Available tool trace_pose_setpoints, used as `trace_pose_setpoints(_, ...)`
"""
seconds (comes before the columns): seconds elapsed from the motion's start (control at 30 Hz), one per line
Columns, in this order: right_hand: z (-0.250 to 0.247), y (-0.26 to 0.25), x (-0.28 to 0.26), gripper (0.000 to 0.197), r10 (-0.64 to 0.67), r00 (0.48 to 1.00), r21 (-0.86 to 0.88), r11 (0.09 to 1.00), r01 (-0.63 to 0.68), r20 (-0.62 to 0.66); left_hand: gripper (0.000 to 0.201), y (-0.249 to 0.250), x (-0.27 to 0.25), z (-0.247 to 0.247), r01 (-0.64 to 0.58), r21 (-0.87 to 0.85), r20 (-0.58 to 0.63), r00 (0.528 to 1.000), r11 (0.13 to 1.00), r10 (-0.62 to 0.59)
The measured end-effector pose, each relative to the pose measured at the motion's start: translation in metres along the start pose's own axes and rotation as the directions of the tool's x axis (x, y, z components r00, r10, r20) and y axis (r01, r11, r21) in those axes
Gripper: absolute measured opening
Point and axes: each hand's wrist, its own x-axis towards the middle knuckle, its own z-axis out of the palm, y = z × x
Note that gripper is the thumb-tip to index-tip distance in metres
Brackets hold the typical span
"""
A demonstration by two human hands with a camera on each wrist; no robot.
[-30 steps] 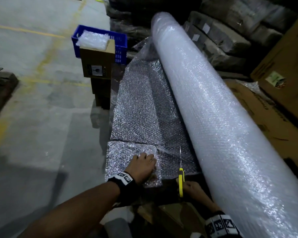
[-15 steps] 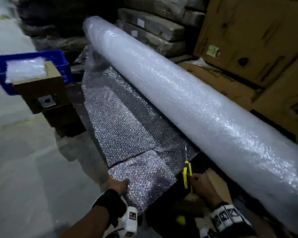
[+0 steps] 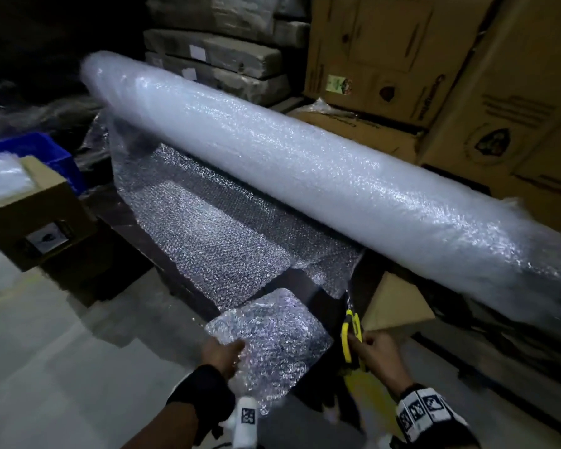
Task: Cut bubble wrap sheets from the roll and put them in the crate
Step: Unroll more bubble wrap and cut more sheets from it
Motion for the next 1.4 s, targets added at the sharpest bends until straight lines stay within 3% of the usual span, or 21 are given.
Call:
trace_pose_setpoints(0.1, 0.025, -0.001, -0.010, 0.059, 0.050, 0.998, -0.073, 0.996, -0.053, -0.040, 0.026, 0.011, -0.028, -0.035, -0.189, 0.019, 0.080, 0.979, 0.982, 0.187)
trace_pose_setpoints(0.23, 0.068, -0.019, -0.041, 0.052, 0.128, 0.990, -0.213, 0.967, -0.137, -0.058, 0.024, 0.044, -0.053, -0.085, -0.397, -0.016, 0.116, 0.911, 0.918, 0.396)
trace_pose_setpoints(0.47, 0.111, -0.039, -0.067, 0.045, 0.143, 0.983, -0.502, 0.846, -0.181, -0.114, 0.009, 0.107, -0.066, -0.123, -0.519, -0.124, 0.156, 0.831, 0.846, 0.533)
trace_pose_setpoints(0.53, 0.114, -0.046, -0.066, 0.048, 0.157, 0.976, -0.520, 0.827, -0.214, -0.152, 0.013, 0.121, -0.061, -0.124, -0.512, -0.165, 0.173, 0.826, 0.843, 0.536)
trace_pose_setpoints(0.63, 0.118, -0.059, -0.060, 0.039, 0.171, 0.970, -0.591, 0.770, -0.242, -0.176, 0.042, 0.138, -0.045, -0.125, -0.470, -0.202, 0.211, 0.835, 0.859, 0.507)
trace_pose_setpoints(0.7, 0.123, -0.064, -0.056, 0.035, 0.187, 0.957, -0.609, 0.740, -0.286, -0.223, 0.024, 0.148, -0.030, -0.123, -0.470, -0.196, 0.254, 0.823, 0.861, 0.508)
trace_pose_setpoints(0.77, 0.132, -0.070, -0.052, 0.032, 0.233, 0.936, -0.599, 0.721, -0.349, -0.264, 0.024, 0.161, -0.017, -0.121, -0.436, -0.209, 0.305, 0.821, 0.875, 0.482)
trace_pose_setpoints(0.87, 0.146, -0.068, -0.044, 0.025, 0.262, 0.913, -0.575, 0.713, -0.402, -0.313, 0.070, 0.178, 0.009, -0.118, -0.336, -0.238, 0.386, 0.828, 0.911, 0.406)
trace_pose_setpoints(0.9, 0.151, -0.070, -0.044, 0.025, 0.277, 0.901, -0.550, 0.718, -0.426, -0.335, 0.076, 0.183, 0.018, -0.118, -0.300, -0.261, 0.406, 0.828, 0.917, 0.387)
trace_pose_setpoints(1.13, 0.166, -0.082, -0.051, 0.031, 0.276, 0.848, -0.532, 0.680, -0.505, -0.452, 0.077, 0.209, 0.052, -0.115, -0.230, -0.224, 0.534, 0.784, 0.947, 0.316)
trace_pose_setpoints(1.2, 0.170, -0.094, -0.051, 0.026, 0.280, 0.820, -0.435, 0.738, -0.517, -0.499, 0.089, 0.211, 0.062, -0.115, -0.190, -0.240, 0.553, 0.779, 0.952, 0.295)
trace_pose_setpoints(1.27, 0.180, -0.117, -0.048, 0.029, 0.255, 0.802, -0.266, 0.852, -0.450, -0.541, 0.085, 0.216, 0.066, -0.114, -0.159, -0.236, 0.559, 0.785, 0.959, 0.268)
trace_pose_setpoints(1.33, 0.193, -0.147, -0.036, 0.055, 0.324, 0.837, 0.157, 0.946, -0.284, -0.440, 0.074, 0.217, 0.067, -0.112, -0.115, -0.260, 0.561, 0.790, 0.959, 0.247)
trace_pose_setpoints(1.37, 0.201, -0.165, -0.030, 0.057, 0.431, 0.862, 0.499, 0.827, -0.259, -0.268, 0.070, 0.216, 0.066, -0.112, -0.092, -0.280, 0.568, 0.786, 0.956, 0.242)
trace_pose_setpoints(1.4, 0.206, -0.182, -0.023, 0.054, 0.473, 0.878, 0.767, 0.591, -0.251, -0.077, 0.069, 0.215, 0.067, -0.113, -0.079, -0.290, 0.576, 0.781, 0.954, 0.240)
